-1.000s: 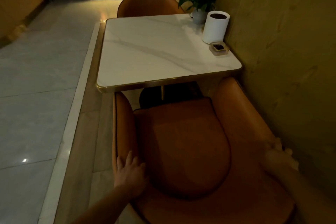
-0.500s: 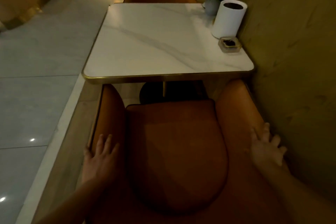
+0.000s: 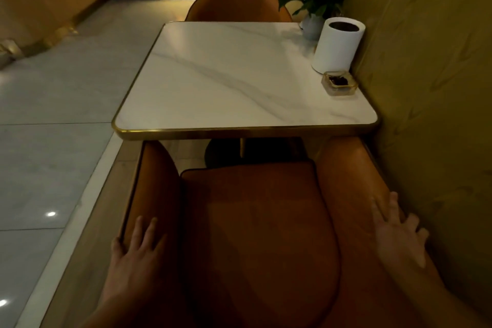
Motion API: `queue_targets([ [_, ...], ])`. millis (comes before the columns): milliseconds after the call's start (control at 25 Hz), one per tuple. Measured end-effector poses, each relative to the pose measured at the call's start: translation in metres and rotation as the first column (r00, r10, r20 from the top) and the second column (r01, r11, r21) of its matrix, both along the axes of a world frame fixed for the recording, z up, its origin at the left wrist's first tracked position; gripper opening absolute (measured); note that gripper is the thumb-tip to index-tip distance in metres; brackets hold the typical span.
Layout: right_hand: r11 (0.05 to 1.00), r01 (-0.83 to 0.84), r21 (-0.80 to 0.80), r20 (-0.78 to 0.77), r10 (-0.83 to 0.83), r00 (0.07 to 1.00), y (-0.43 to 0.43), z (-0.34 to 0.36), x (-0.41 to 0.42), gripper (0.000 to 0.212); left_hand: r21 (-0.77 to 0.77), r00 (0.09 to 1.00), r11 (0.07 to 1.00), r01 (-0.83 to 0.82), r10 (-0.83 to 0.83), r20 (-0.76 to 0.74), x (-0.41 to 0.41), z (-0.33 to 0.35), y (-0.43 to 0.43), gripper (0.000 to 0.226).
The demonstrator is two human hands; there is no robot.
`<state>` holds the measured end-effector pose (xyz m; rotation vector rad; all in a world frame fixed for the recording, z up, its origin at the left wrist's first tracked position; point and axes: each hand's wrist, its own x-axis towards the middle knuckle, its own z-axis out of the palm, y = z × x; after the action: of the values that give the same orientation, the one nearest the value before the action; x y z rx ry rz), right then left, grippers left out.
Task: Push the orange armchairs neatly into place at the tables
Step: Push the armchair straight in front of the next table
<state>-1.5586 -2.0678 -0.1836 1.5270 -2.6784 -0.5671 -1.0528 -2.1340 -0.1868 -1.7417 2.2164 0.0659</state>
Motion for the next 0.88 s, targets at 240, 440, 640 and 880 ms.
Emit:
queue_targets([
  [240,0.999,-0.015,0.029,-0.032,0.016,0.999,-0.003,-0.001,-0.002,0.088,0.106,0.998,0.994,0.024,-0.03,0.05,-0.007,0.008,-0.012,0.081],
  [440,0.998,0.0,0.059,0.022,-0.001,1.0,-0.01,-0.001,-0.009,0.093,0.133,0.999,0.991,0.033,-0.038,0.032,-0.013,0.019,-0.016,0.07],
  [640,0.995,0.051,0.087,0.092,-0.059,0.994,-0.013,0.003,-0.003,0.086,0.15,0.994,0.985,0.085,-0.095,0.058,-0.011,0.019,-0.024,0.066],
  [880,0.996,0.065,0.066,0.039,-0.068,0.997,-0.017,0.011,0.019,0.088,0.109,0.988,0.988,0.113,-0.123,0.09,0.001,0.015,-0.053,0.071],
])
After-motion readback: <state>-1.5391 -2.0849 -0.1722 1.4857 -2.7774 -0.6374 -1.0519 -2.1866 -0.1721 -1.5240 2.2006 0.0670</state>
